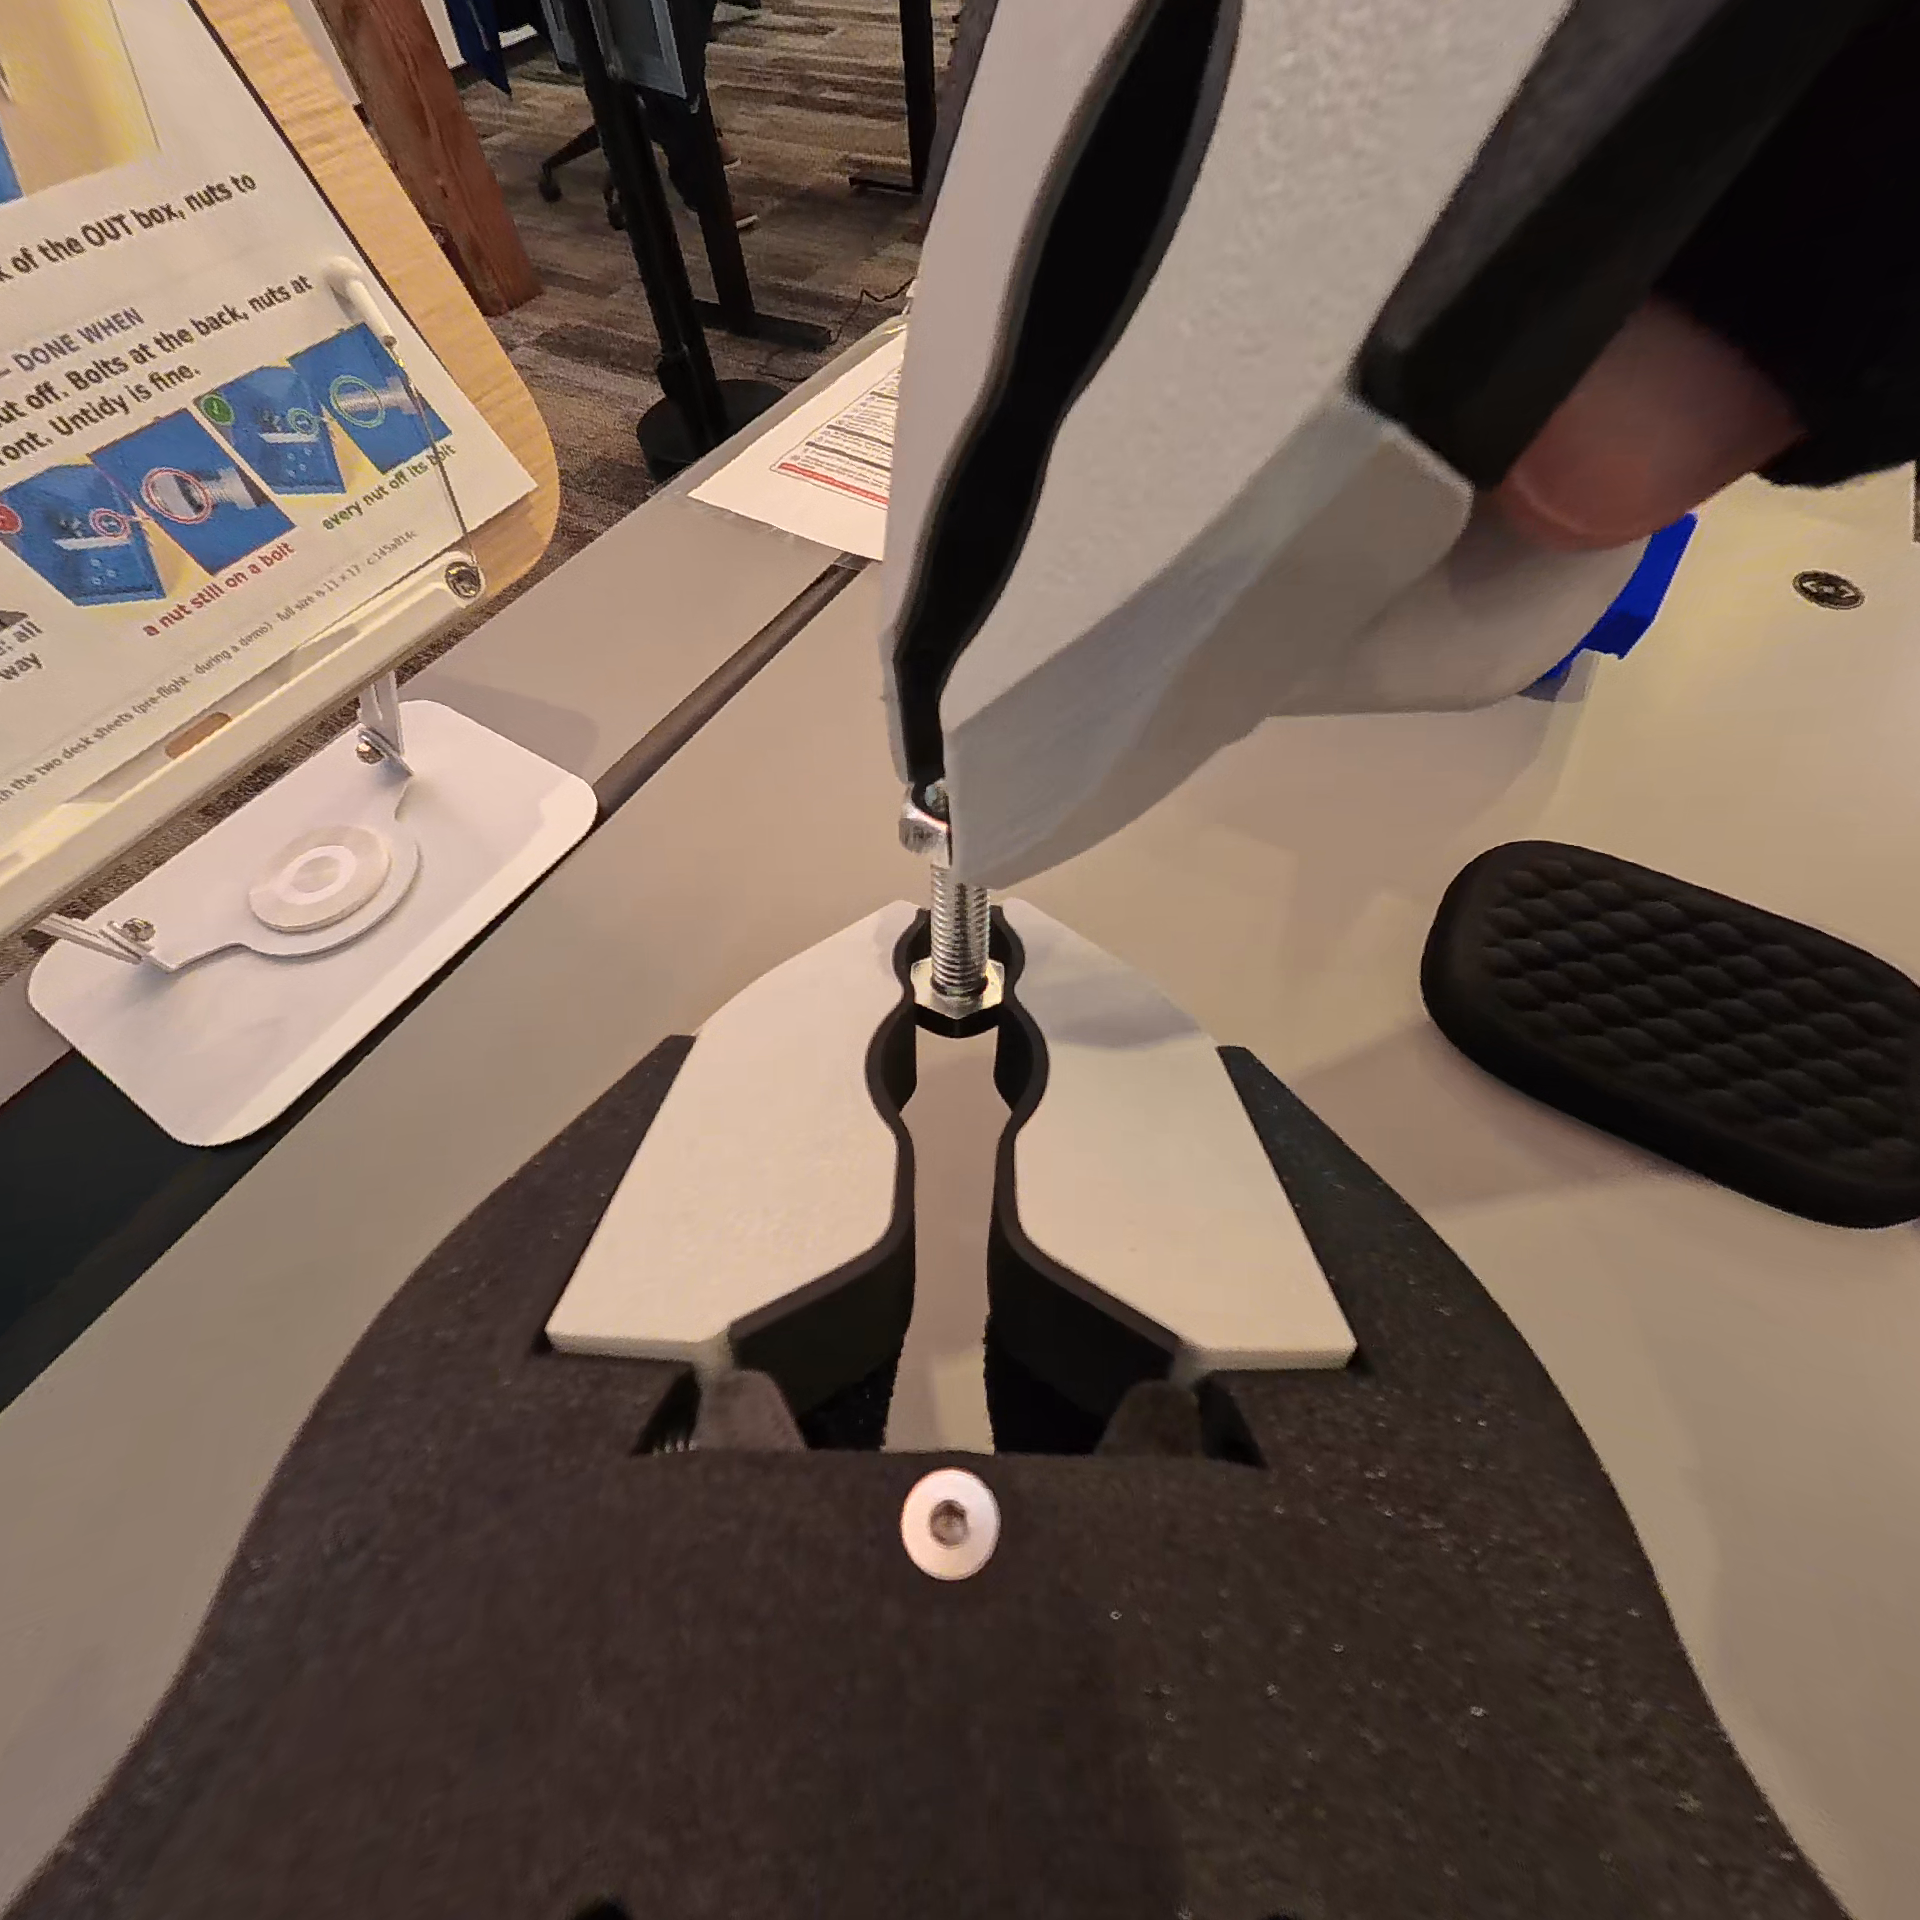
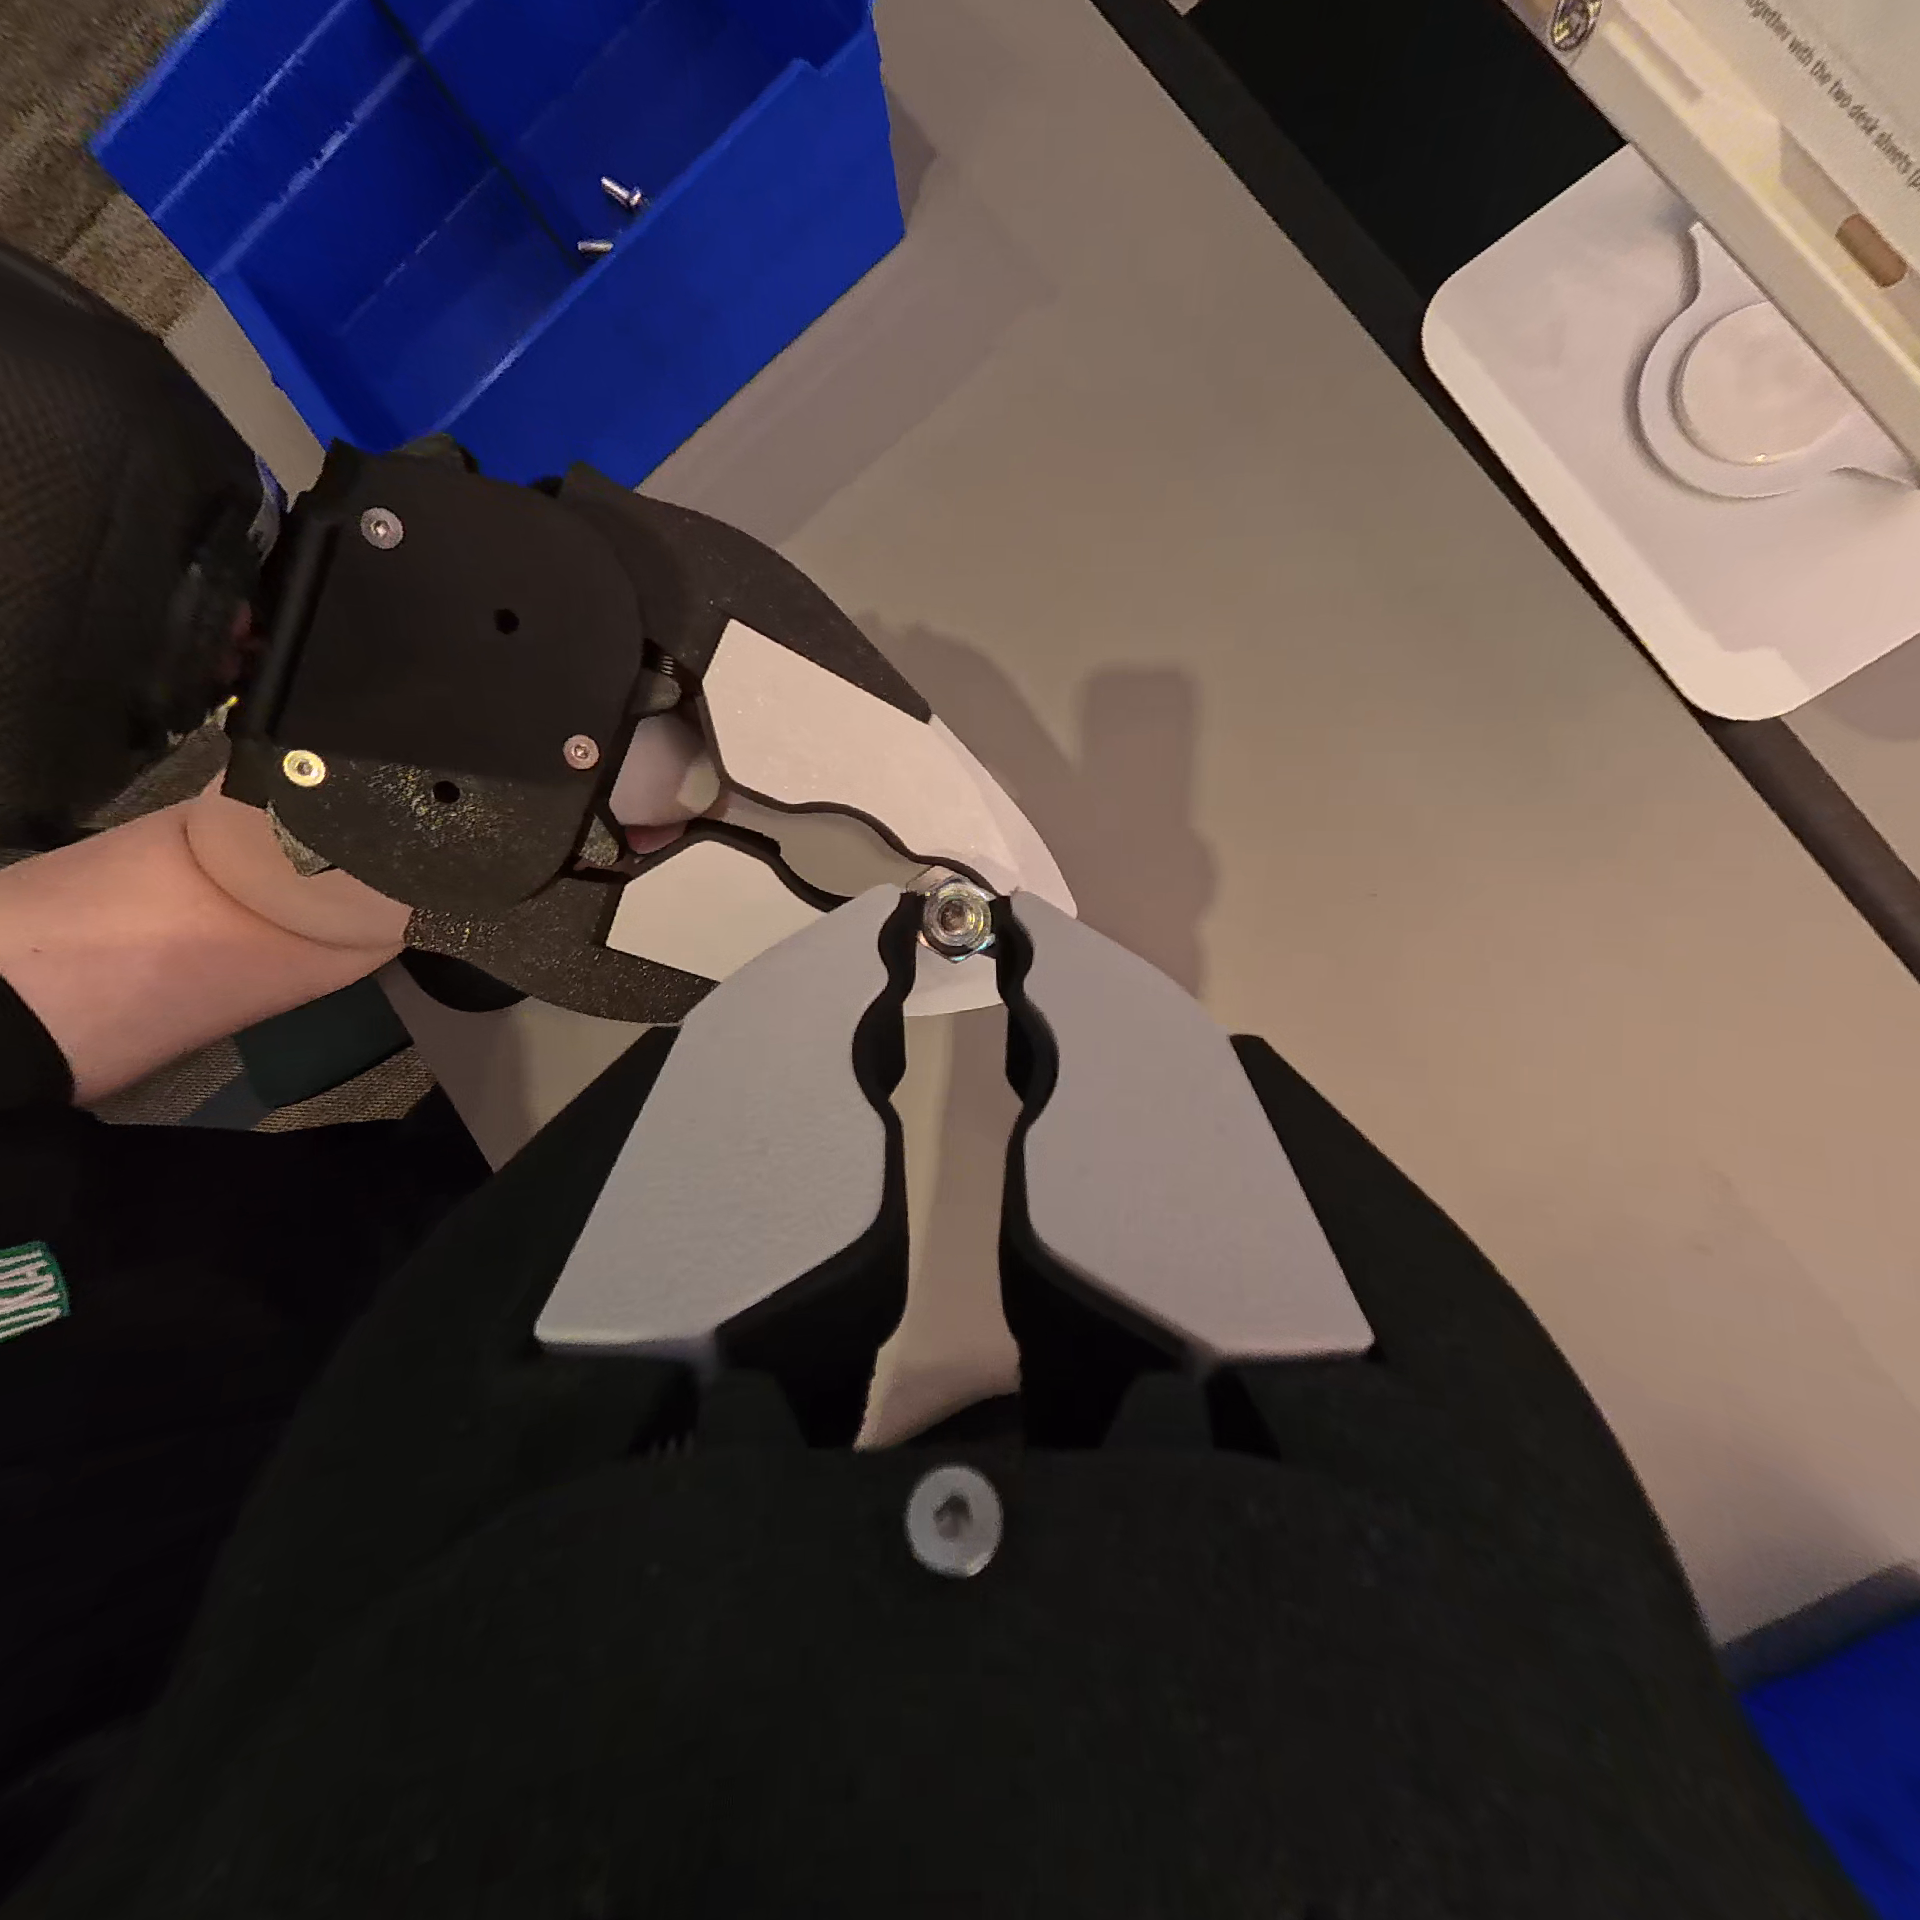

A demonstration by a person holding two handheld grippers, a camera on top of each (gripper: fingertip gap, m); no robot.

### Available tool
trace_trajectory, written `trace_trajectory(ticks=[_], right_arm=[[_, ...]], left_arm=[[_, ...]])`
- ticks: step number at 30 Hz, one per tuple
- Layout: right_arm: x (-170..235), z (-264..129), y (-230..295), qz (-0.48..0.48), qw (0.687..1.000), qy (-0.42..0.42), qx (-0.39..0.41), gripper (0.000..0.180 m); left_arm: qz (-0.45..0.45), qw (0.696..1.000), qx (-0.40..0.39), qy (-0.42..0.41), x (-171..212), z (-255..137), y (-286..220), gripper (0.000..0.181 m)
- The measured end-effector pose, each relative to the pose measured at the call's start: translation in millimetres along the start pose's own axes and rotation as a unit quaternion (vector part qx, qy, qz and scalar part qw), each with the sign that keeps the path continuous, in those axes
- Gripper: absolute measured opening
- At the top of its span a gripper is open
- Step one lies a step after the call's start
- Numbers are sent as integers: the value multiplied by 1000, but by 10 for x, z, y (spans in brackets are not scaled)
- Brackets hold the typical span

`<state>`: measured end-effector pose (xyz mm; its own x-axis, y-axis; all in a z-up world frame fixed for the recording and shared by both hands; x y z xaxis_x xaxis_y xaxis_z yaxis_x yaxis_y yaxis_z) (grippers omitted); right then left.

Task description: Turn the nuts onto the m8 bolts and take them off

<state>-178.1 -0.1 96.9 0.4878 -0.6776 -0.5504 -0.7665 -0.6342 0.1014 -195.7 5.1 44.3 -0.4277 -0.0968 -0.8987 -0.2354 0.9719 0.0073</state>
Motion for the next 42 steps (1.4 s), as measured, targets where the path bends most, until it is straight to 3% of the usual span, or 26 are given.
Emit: trace_trajectory(ticks=[42], right_arm=[[58, -82, 64, -67, 996, 57, -30, 14]], left_arm=[[22, 999, 34, -14, -60, -21, -126, 10]])
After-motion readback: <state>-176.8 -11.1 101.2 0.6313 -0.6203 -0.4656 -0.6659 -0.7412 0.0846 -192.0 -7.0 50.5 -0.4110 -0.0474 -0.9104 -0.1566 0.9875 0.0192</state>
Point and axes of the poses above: each gripper's, where its closed fingertips meet, z out along the fingers, x out of its underside, y = z × x across the jaws, the point moved 3 cm from there along -z, back along the fingers, and after that the axes turned 5 degrees about x, right-handed, at the moved point
